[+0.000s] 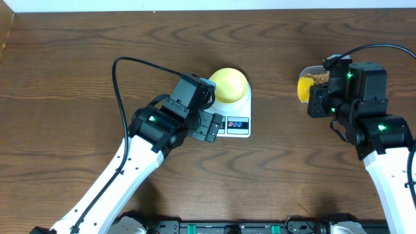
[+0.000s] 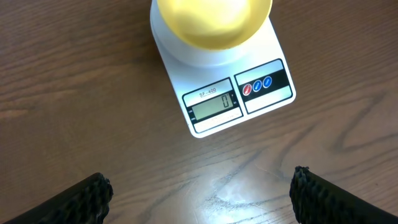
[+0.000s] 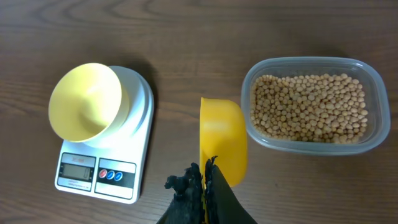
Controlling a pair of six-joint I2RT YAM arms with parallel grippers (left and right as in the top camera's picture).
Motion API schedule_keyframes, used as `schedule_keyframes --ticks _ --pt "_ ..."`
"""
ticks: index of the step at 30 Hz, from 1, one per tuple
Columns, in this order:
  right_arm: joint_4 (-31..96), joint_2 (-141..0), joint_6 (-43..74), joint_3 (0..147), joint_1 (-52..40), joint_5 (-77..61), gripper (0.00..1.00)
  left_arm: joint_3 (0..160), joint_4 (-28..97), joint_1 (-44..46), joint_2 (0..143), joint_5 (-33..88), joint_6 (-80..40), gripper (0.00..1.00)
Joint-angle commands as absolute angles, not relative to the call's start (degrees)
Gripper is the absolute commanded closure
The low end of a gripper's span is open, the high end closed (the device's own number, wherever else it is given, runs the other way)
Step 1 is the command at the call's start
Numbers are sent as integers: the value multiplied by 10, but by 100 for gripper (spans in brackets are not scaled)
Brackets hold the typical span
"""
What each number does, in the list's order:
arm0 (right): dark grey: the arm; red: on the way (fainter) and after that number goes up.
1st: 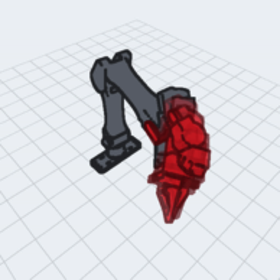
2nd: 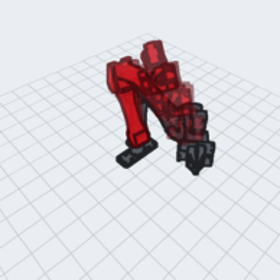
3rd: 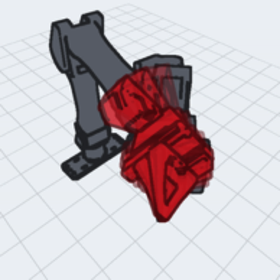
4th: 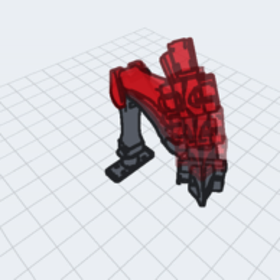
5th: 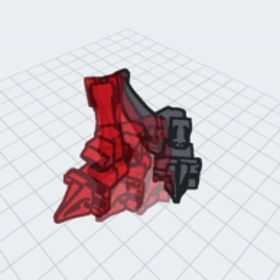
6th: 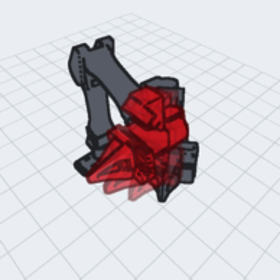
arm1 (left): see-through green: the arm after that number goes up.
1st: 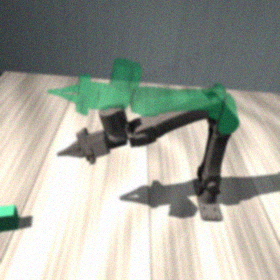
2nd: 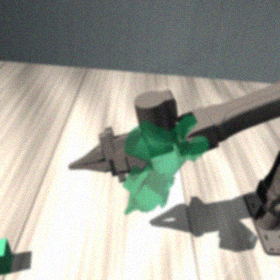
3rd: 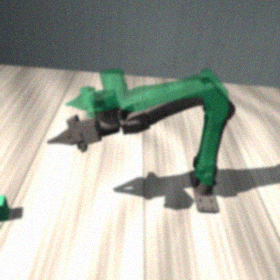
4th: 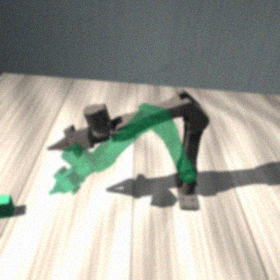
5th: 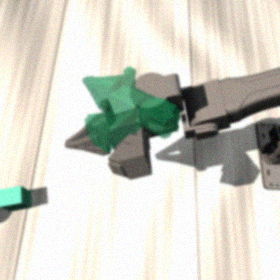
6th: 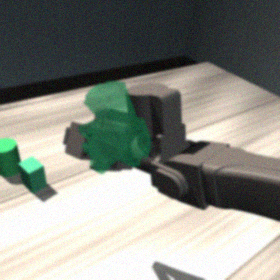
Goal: Scoop item into bowl and weigh 50g on scale
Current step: 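Lower the yellow scoop with the right gripper into the bean tub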
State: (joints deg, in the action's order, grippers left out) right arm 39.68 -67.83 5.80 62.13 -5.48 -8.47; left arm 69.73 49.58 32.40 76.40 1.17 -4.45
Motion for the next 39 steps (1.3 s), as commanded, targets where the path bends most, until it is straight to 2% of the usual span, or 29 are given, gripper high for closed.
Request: schedule_keyframes --ticks 1,11,23,27,33,39 --pt "398 -680 52 633 -52 -77 99 695 497 322 760 4 -41 6" --pt "407 -680 64 633 -52 -81 99 695 496 322 760 4 -36 6" --pt "403 -680 68 633 -52 -81 99 681 495 322 707 10 73 6" --pt "401 -680 69 633 -52 -81 99 655 471 311 663 77 136 6" --pt "396 -680 77 633 -52 -81 99 606 444 258 628 117 143 6" --pt "394 -680 77 633 -52 -81 99 601 420 229 626 239 195 6"
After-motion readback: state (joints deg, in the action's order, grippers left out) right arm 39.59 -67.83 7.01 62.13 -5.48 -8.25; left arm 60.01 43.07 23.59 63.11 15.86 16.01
